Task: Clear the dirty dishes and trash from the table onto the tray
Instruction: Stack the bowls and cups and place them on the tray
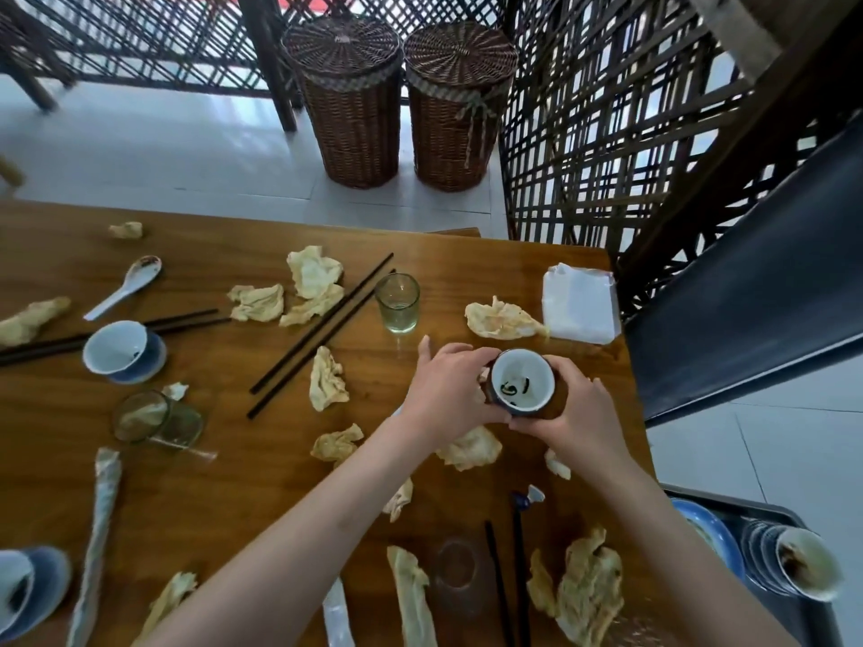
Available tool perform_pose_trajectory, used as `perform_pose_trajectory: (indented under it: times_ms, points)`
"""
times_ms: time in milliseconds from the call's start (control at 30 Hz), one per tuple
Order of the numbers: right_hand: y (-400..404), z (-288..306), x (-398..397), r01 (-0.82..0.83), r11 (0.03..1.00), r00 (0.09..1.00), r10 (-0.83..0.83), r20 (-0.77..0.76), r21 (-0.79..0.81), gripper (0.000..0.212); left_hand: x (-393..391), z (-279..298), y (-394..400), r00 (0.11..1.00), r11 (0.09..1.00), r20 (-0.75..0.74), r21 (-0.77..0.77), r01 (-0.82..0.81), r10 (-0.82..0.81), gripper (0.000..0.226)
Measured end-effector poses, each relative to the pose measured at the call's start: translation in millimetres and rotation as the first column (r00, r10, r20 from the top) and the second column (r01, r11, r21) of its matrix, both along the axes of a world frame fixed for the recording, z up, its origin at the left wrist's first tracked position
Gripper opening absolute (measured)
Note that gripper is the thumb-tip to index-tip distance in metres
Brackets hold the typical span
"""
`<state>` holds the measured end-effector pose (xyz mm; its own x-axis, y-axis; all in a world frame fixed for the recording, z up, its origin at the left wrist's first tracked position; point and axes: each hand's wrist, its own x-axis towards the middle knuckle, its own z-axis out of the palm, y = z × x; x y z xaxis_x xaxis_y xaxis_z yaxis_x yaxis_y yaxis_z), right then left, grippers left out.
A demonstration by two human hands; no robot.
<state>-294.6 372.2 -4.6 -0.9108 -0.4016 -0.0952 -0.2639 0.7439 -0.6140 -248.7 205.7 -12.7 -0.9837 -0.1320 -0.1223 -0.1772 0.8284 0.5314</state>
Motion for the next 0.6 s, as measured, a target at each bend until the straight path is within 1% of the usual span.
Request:
perform_pose_trajectory:
  times_ms: [100,233,400,500,600]
  points:
    - [-14,19,17,-0.069,0.997,0.998,0.069,0.007,-0.027,0.076,25,18,-16,0.999,0.999,-0.02,0.031,-0.04,0.041,0.073]
    - [-48,40,47,-0.162,0.986,0.986,0.163,0.025,-0.048,0.078,70,42,-48,0.995,0.996,-0.037,0.016,-0.09,0.091,0.073]
    - [-107,63,92,-0.278,0.951,0.96,0.282,0.006,-0.134,0.08,133,71,-106,0.985,0.987,-0.071,-0.007,-0.16,0.159,0.074]
    - [-147,77,115,-0.323,0.93,0.946,0.325,-0.018,-0.174,0.079,162,92,-144,0.981,0.983,-0.077,-0.032,-0.181,0.178,0.075]
    - [-190,91,133,-0.343,0.917,0.939,0.34,-0.052,-0.206,0.077,182,115,-187,0.975,0.982,-0.112,0.003,-0.191,0.191,0.077]
